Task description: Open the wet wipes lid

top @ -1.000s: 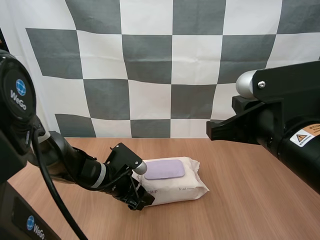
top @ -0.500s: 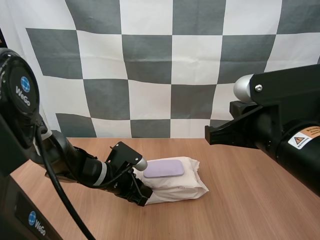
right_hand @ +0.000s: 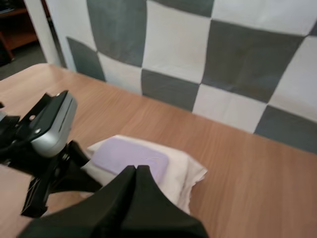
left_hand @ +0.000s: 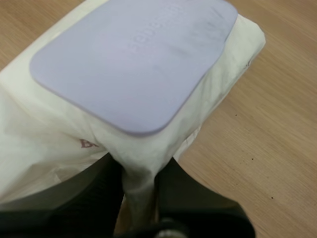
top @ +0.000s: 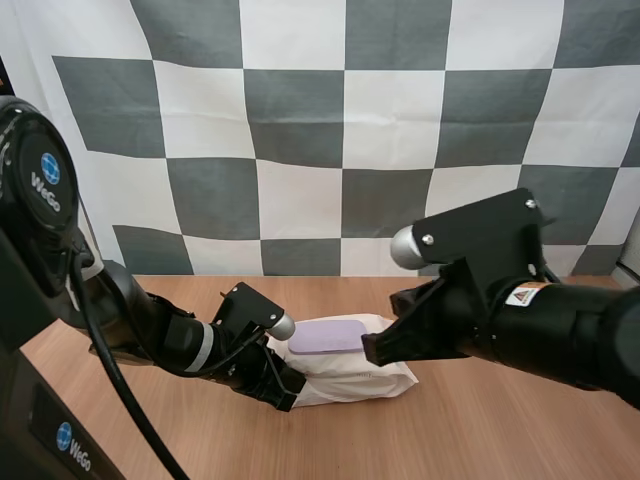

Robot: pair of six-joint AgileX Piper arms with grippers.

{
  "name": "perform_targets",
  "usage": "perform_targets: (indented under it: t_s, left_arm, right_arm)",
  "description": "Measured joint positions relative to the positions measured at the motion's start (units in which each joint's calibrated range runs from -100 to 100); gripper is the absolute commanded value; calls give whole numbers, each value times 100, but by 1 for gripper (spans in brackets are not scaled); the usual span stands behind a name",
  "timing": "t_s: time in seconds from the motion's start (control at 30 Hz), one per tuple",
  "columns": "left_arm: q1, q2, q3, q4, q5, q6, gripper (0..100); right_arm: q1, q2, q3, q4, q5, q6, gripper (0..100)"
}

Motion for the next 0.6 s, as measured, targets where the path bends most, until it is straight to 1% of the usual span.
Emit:
perform_targets:
  t_s: [0.13, 0.23, 0.33, 0.47, 0.6]
  left_arm:
    - [0, 0, 0, 0, 3, 0, 0]
    - [0, 0, 0, 11, 3, 0, 0]
    - [0, 0, 0, 11, 3, 0, 0]
    - [0, 0, 0, 32, 3, 0, 0]
    - [0, 0, 0, 32, 3, 0, 0]
  right_arm:
    - [0, 701, 0, 699, 180, -625, 0]
    - [0, 1241, 0, 949, 202, -1083, 0]
    - [0, 1745, 0, 924, 186, -1554, 0]
    - [0, 2484, 0, 581, 144, -2179, 0]
    - [81, 3176, 0, 643, -170, -2762, 0]
